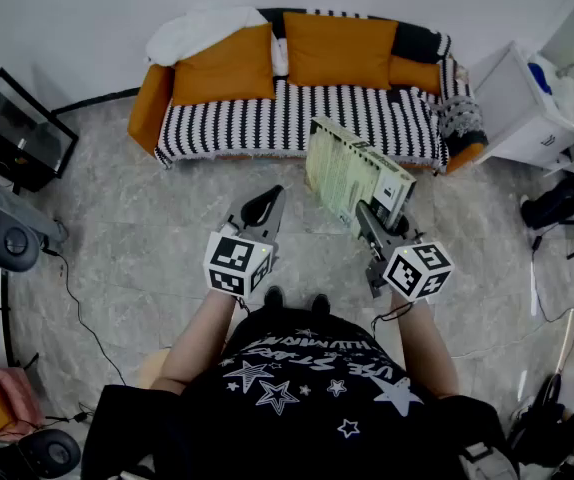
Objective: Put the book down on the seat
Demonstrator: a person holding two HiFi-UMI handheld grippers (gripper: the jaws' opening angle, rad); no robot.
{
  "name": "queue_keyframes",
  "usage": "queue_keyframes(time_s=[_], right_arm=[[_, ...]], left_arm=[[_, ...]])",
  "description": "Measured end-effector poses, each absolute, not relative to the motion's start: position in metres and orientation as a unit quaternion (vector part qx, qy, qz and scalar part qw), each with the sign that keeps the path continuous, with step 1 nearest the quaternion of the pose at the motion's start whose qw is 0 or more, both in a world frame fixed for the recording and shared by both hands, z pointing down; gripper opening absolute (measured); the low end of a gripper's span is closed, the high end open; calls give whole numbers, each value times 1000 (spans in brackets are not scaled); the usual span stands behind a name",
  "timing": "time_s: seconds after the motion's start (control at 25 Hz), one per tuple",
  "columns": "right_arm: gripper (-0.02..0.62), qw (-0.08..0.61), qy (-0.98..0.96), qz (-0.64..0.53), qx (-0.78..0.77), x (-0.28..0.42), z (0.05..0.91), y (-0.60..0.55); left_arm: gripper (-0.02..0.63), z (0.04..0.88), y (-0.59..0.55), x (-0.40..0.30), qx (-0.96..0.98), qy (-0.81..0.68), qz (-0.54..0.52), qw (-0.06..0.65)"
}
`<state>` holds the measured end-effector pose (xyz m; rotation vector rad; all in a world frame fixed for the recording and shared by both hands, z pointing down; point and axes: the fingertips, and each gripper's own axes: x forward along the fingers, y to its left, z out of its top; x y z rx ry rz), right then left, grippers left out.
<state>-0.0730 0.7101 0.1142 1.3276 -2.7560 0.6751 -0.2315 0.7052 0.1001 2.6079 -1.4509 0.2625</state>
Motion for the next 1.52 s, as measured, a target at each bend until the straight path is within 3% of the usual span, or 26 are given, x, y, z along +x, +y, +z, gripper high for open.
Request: queue_keyframes(time_s=[1.52], right_arm=[[172,37,-852,236,467,-127,132,683]], left_arm=[[9,104,678,-299,878,-468,44,89]])
